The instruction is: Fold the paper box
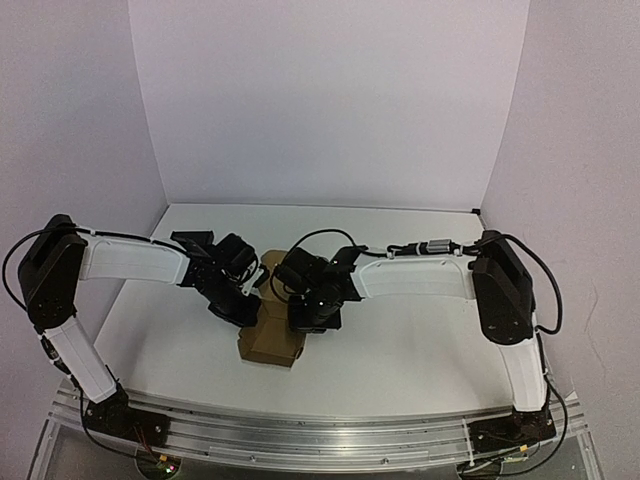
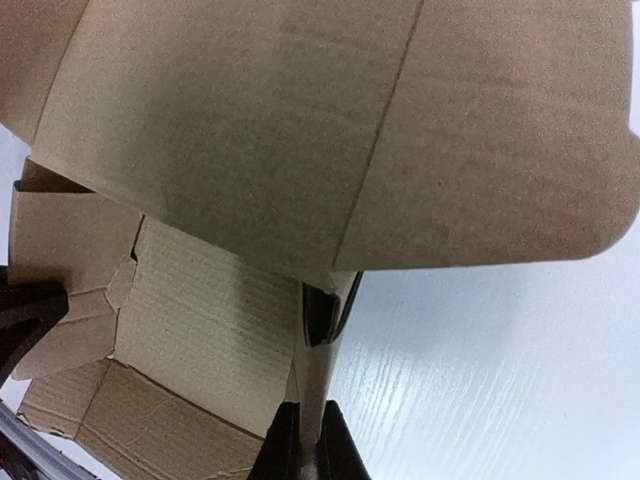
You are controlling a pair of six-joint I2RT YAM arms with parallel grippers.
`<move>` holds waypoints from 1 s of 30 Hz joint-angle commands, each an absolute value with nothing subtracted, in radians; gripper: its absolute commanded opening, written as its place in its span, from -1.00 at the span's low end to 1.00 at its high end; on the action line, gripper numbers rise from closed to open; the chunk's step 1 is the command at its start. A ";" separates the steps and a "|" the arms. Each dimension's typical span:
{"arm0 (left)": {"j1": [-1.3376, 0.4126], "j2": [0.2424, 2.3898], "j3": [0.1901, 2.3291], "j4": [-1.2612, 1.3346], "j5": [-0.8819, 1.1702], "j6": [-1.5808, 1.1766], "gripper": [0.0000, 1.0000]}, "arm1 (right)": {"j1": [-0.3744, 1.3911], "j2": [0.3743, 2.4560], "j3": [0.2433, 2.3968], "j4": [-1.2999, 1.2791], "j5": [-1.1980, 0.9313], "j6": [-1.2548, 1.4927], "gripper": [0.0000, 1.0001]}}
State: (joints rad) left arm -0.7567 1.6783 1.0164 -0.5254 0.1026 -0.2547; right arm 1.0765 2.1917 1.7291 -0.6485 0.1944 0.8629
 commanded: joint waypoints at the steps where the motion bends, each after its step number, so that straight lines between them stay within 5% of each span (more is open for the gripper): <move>1: -0.804 1.678 1.027 -0.540 0.032 -0.235 -1.00 | 1.112 2.249 1.795 -0.669 0.276 0.803 -0.97; 6: -0.829 1.662 1.010 -0.575 -0.022 -0.264 -1.00 | 1.122 2.269 1.844 -0.715 0.311 0.764 -0.91; 16: -0.833 1.700 1.043 -0.588 -0.057 -0.293 -1.00 | 1.123 2.233 1.859 -0.718 0.219 0.696 -0.30; 30: -0.833 1.699 1.015 -0.582 -0.068 -0.285 -1.00 | 1.124 2.097 1.825 -0.639 0.114 0.474 0.06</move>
State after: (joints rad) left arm -0.8257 1.6768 1.0252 -0.5533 -0.0486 -0.2962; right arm 1.1172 2.2236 1.8283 -0.7269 0.1580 0.5909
